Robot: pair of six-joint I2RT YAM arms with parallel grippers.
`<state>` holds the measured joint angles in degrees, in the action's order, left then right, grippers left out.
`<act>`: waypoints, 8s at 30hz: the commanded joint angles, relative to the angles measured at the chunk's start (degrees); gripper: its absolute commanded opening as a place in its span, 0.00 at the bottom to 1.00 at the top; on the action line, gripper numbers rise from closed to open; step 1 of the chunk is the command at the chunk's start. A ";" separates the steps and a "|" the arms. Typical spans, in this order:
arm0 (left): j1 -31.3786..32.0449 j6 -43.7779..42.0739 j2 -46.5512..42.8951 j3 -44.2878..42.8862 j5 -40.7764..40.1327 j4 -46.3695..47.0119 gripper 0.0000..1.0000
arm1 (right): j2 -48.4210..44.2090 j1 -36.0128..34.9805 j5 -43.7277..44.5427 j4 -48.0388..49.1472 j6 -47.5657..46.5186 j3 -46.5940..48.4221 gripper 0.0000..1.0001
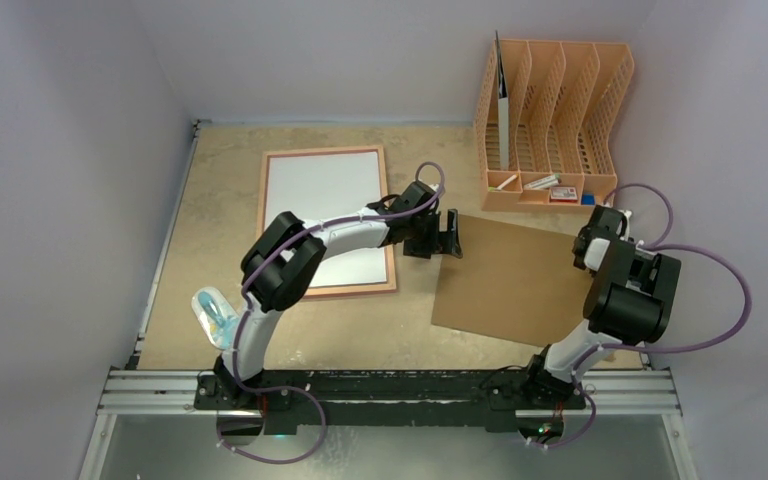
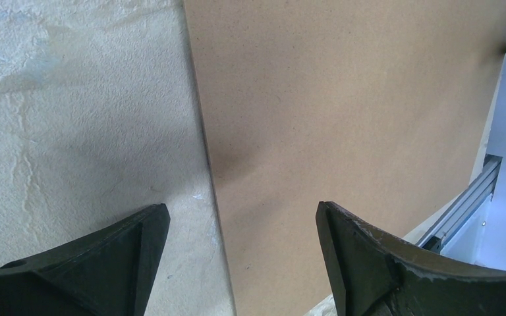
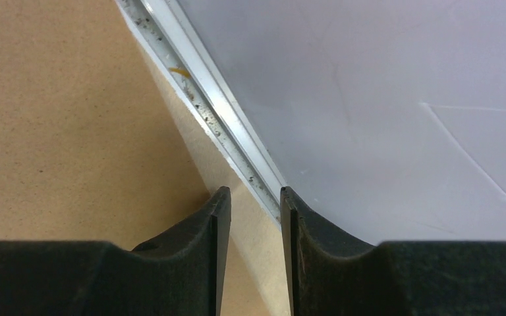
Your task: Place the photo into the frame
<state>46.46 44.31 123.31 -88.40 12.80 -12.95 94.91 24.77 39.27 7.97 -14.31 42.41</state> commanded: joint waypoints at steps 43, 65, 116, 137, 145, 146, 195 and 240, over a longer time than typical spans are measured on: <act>-9.67 -6.73 2.28 -2.59 -9.34 -12.03 0.88 | -9.72 -10.96 -27.41 -11.48 18.69 17.11 0.52; -11.25 -25.99 8.53 -18.10 -2.19 -2.61 0.88 | -41.94 -39.26 -46.44 -4.01 79.78 -17.77 0.43; -15.33 -50.65 18.32 -25.23 25.26 -17.41 0.81 | -37.71 -43.70 -52.59 -29.52 81.20 -23.16 0.62; -22.77 -41.48 6.64 -11.99 7.35 -17.94 0.82 | -15.63 -55.80 -45.22 -14.87 79.91 -7.27 0.57; -22.73 -32.45 2.11 -12.76 2.59 -18.31 0.88 | -20.34 -53.53 -19.91 -25.26 63.54 7.85 0.79; -22.73 -30.83 1.64 -11.97 3.21 -17.86 0.89 | -19.85 -51.29 -17.96 -26.78 61.78 8.82 0.82; -14.65 -0.31 -20.09 22.00 17.72 2.05 0.62 | -7.12 -10.81 -60.51 4.10 50.27 -14.06 0.74; -22.64 -8.00 -38.49 34.70 -12.30 -15.64 0.81 | -13.25 -28.11 -61.36 5.03 57.63 -18.85 0.72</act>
<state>25.12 36.38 86.32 -54.26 0.71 -31.29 79.57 -2.26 -21.02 20.40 43.48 25.19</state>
